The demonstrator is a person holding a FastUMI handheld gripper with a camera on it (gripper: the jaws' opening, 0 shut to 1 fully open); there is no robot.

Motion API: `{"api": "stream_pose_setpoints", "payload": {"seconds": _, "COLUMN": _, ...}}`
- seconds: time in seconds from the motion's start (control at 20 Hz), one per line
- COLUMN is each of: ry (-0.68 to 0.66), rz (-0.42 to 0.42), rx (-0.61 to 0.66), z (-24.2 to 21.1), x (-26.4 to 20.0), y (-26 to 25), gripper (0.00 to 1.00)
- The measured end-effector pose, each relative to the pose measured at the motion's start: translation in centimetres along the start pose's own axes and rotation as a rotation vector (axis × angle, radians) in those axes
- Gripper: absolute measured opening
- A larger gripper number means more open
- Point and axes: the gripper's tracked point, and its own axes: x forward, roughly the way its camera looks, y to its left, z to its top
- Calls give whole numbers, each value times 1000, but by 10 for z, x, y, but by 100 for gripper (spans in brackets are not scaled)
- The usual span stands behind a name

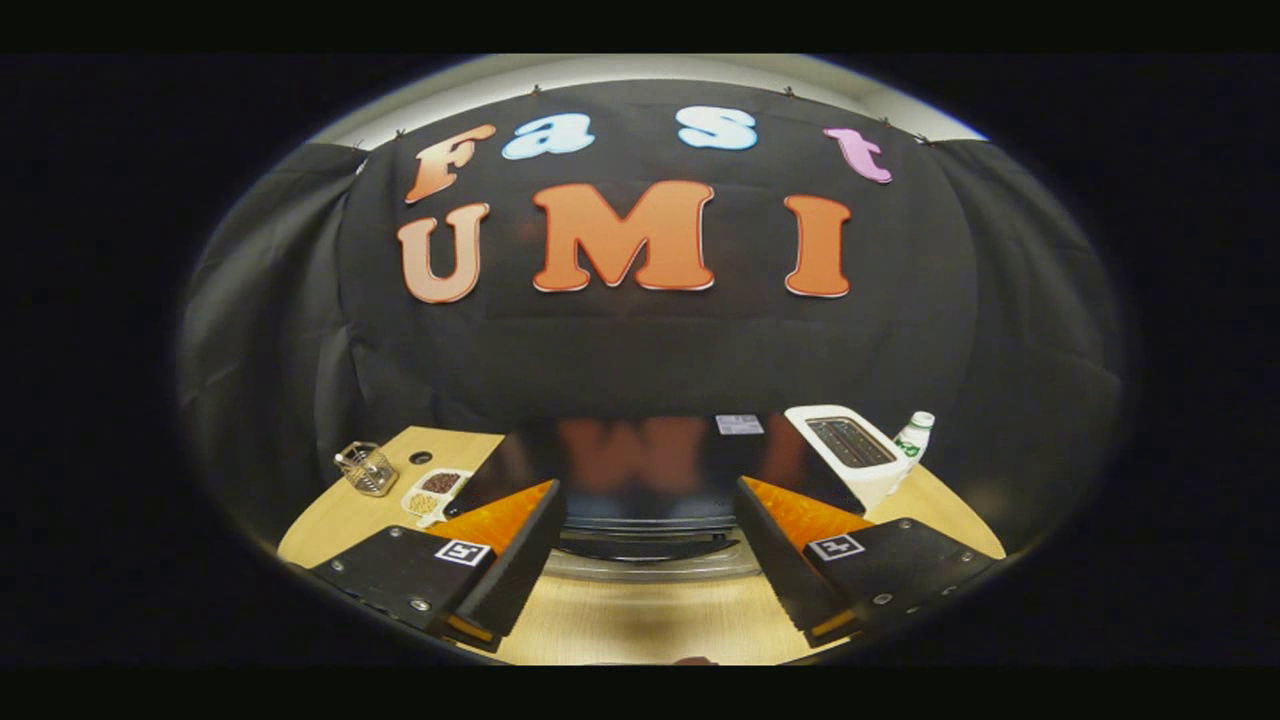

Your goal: Open the toaster oven, put the food inside, and close the toaster oven door.

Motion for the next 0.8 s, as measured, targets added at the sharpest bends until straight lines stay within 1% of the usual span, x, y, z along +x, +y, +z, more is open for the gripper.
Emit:
{"api": "stream_pose_setpoints", "payload": {"seconds": 0.25, "ry": 72, "rz": 3, "rx": 12, "z": -24, "x": 23, "y": 2, "gripper": 99}}
{"api": "stream_pose_setpoints", "payload": {"seconds": 0.45, "ry": 123, "rz": -4, "rx": 1, "z": -41, "x": 27, "y": 1, "gripper": 99}}
{"api": "stream_pose_setpoints", "payload": {"seconds": 0.5, "ry": 107, "rz": -5, "rx": -14, "z": -37, "x": 29, "y": 1, "gripper": 99}}
{"api": "stream_pose_setpoints", "payload": {"seconds": 0.8, "ry": 144, "rz": -10, "rx": -20, "z": -42, "x": 25, "y": 1, "gripper": 100}}
